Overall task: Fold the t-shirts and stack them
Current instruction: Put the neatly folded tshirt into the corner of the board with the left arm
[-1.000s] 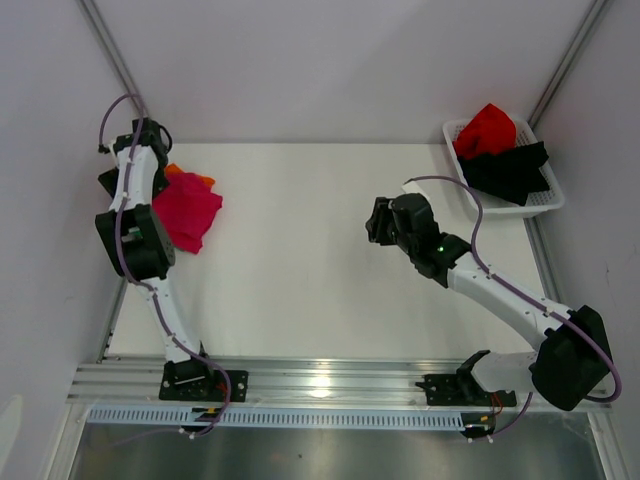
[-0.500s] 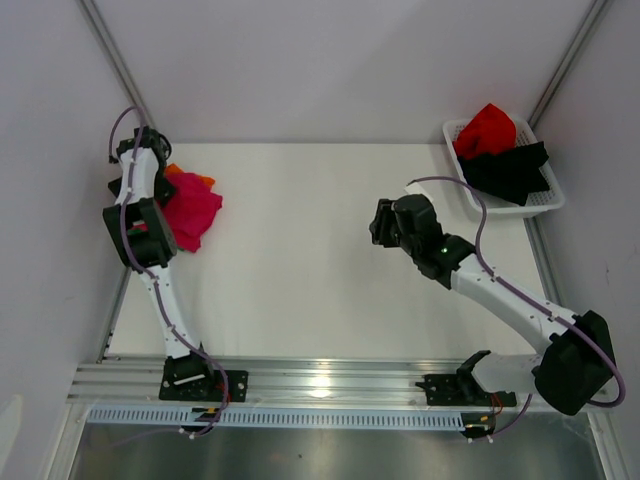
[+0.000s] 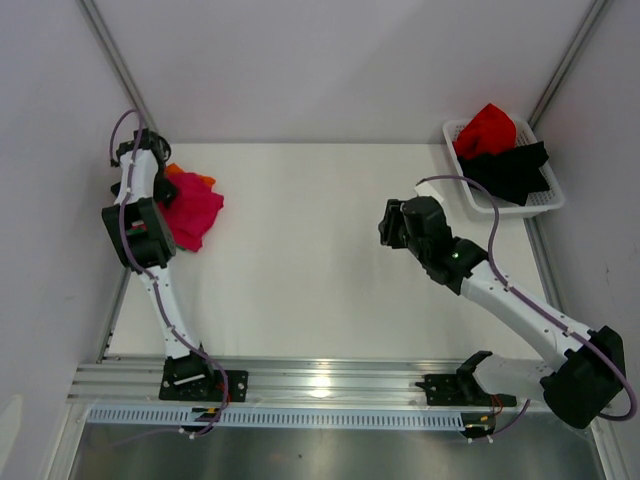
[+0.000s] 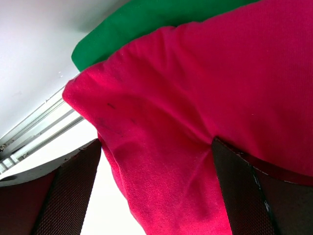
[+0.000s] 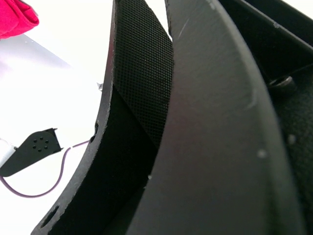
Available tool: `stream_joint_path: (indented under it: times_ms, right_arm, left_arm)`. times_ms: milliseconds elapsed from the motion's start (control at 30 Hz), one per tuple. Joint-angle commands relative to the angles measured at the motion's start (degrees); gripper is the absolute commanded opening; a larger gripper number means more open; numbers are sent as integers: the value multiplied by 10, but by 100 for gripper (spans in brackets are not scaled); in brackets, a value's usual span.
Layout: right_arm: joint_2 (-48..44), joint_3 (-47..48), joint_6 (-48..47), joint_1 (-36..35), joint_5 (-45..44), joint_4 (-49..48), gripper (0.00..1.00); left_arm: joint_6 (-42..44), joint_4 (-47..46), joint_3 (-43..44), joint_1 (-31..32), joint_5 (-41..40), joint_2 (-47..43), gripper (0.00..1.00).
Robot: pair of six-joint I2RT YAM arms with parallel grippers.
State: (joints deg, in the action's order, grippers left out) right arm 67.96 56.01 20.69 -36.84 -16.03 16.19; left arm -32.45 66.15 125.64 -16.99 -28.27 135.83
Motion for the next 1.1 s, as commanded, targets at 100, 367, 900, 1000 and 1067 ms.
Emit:
stream_joint_path:
  times_ms: [100,367,900,1000,1067]
  right_arm:
    - [-23,2,-18,3,-22,21,41]
    - [-44,7,-25,5,-37,42,41]
    - [-71,3,-23,6,-54,61,41]
    - [-73,2,-21,6,-52,61,41]
    - [-77,2,-21,5,-52,62,41]
  left_arm:
    - [-9,19,-38,26,70,3,97]
    - [-12,21,-35,50,74,-3,96]
    - [-4,27,-8,95,50,-27,96]
    - [-2,31,4,108,51,-22,96]
    - [1,33,8,115,56,-14,96]
